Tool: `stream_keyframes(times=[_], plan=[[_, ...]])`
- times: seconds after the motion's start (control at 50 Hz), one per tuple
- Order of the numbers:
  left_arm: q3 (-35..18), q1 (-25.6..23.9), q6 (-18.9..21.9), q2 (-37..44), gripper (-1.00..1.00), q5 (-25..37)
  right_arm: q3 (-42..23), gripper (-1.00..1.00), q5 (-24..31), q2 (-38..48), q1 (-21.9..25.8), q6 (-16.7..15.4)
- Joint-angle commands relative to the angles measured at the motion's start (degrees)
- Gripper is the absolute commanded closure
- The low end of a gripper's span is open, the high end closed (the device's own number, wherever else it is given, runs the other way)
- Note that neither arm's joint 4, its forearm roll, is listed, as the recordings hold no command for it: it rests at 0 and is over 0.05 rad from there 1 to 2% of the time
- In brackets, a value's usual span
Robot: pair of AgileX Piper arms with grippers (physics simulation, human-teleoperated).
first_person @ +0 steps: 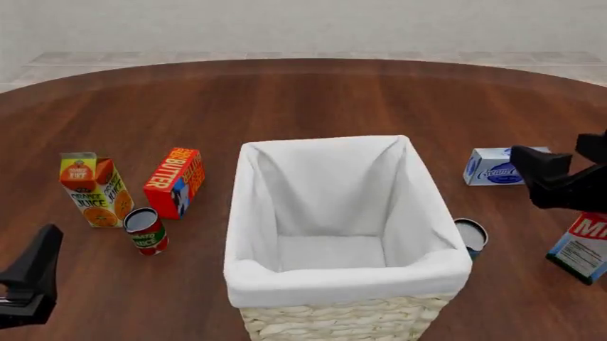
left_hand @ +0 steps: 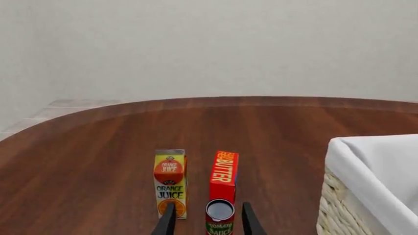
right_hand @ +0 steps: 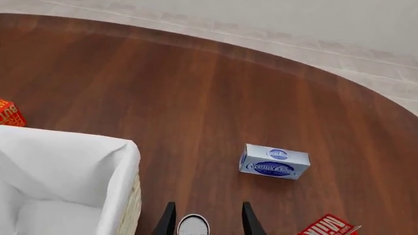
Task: Pick up the alphabet soup and the tomato sauce, and put them in the basket.
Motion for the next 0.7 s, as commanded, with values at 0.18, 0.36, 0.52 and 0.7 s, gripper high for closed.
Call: stream_keyframes(times=[0.18, 0.36, 0.52, 0.7], plan=[[0.0, 0.1, 0.1, -1.3, -1.00, 1.3, -3.8, -1.00, 3.5, 5.5, 1.0, -1.4], [0.1, -0.1, 0.1, -1.3, -1.00, 1.4, -5.4, -1.00, 5.6, 8.0, 2.6, 1.8], [0.1, -0.2, 0.1, -1.3, -1.00, 1.4, -4.8, -1.00, 5.4, 9.4, 2.4, 2.3], [0.1, -0.1, 0.0, -1.3, -1.00, 1.2, -4.2, -1.00, 5.4, 9.8, 2.7, 2.5]])
